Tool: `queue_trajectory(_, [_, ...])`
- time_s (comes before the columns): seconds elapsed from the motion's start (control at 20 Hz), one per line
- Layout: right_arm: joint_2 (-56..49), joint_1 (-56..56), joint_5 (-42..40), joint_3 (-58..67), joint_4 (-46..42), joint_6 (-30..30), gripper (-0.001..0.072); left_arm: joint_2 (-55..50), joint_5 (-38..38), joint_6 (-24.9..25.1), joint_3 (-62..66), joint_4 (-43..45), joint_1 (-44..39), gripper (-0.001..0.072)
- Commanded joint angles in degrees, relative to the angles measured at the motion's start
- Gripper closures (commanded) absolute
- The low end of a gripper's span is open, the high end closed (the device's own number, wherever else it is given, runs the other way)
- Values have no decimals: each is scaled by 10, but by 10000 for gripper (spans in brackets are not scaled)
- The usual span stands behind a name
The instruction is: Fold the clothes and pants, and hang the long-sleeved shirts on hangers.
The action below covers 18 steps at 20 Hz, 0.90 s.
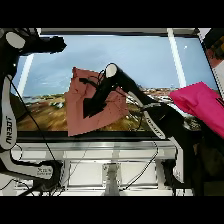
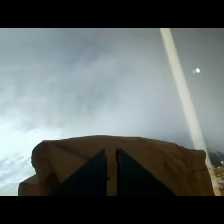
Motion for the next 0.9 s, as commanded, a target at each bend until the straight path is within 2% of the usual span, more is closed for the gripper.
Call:
queue_trajectory(0.0, [30, -60, -2, 0, -7, -1, 668, 1, -42, 2, 0, 0, 0, 698])
queue_trajectory(0.1, [42, -108, -4, 0, -35, -22, 693, 1, -70, 2, -2, 2, 0, 700])
queue_trajectory(0.2, [54, -147, -50, -14, -45, -22, 695, 9, -95, -9, -21, 39, 0, 701])
queue_trajectory(0.3, [72, -172, -94, -49, -37, -34, 696, 40, -105, -38, -77, 94, 3, 701])
queue_trajectory(0.4, [82, -181, -101, -76, -37, -57, 696, 87, -103, -45, -165, 97, 14, 701])
queue_trajectory(0.55, [90, -183, -110, -121, -24, -71, 696, 181, -92, -48, -337, 67, 41, 702])
queue_trajectory(0.75, [103, -183, -150, -186, 11, -89, 696, 318, -54, -48, -565, -44, 99, 701])
queue_trajectory(0.85, [113, -183, -162, -221, 21, -90, 696, 378, -53, -48, -649, -61, 114, 701])
